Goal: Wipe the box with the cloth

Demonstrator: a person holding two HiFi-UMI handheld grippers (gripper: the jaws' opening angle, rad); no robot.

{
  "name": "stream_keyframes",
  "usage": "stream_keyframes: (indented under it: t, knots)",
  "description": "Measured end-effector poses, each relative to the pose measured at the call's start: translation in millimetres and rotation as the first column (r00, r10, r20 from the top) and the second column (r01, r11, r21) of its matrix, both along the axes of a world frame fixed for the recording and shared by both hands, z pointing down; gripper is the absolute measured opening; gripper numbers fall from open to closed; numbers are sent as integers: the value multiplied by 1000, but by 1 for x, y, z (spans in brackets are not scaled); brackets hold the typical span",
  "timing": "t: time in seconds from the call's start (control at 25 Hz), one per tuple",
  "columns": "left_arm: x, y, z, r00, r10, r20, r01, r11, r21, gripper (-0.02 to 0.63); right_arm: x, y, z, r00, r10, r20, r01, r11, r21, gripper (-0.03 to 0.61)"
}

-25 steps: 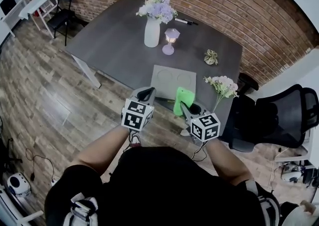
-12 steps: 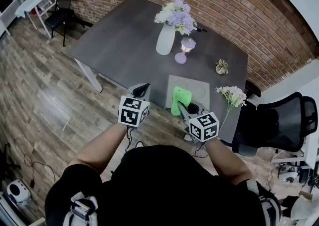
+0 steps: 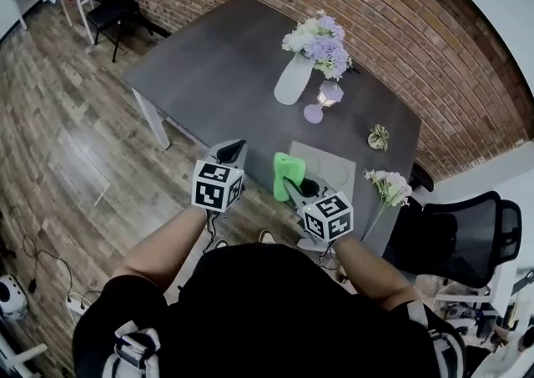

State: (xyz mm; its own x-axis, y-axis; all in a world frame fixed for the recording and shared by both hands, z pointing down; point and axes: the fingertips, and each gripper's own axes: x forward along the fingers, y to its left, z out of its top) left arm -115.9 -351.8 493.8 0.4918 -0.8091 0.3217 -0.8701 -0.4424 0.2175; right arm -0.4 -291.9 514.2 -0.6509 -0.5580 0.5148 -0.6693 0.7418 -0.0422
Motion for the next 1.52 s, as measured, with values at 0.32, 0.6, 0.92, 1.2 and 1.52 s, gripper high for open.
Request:
stream_keyframes:
  t: [0.32,0.6,0.92,1.2,1.52]
  knots:
    - [-10,1,6,995,-98,-21,98,995,-20,8,-5,-16,17,990,-133,-49,130,990,-49,44]
    - [-16,1,8,988,-152,19,152,988,-17,8,-29,-5,27,957,-282,-69,277,958,-70,44]
    - [-39,8,12,972,-231,44,233,972,-36,8,-41,9,60,890,-439,-127,418,894,-161,44]
    - [-57,16,13,953,-298,57,300,953,-43,8,-43,2,72,853,-502,-145,476,860,-184,44]
    - [-61,14,12,939,-335,79,339,939,-52,8,-33,-47,80,874,-462,-153,435,882,-180,44]
